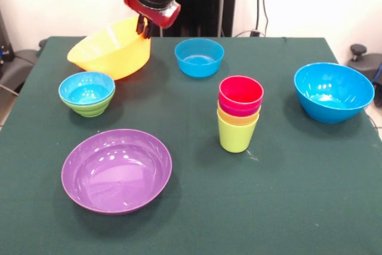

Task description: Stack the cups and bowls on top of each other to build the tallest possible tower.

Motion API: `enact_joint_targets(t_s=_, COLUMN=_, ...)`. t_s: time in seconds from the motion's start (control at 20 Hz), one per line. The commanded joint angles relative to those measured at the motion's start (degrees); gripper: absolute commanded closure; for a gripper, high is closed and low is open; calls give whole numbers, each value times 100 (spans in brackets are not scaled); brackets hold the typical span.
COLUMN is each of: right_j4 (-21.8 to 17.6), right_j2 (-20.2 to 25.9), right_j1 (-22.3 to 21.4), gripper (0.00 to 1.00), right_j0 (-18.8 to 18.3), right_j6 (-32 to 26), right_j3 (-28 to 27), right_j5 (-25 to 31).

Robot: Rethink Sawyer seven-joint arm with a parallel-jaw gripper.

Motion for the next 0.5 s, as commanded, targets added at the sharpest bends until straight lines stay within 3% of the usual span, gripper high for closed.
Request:
enact_joint_targets(t_s=0.05, right_j4=207, right_j2=218, right_j1=-95, gripper=100, right_j0=158, right_j6=571, right_j3=-157, right_j5=667)
enact_joint_targets(t_s=0.5, right_j4=187, right_j2=180, right_j1=-180, gripper=100, right_j0=215, right_j6=601, right_j3=-165, right_j5=824)
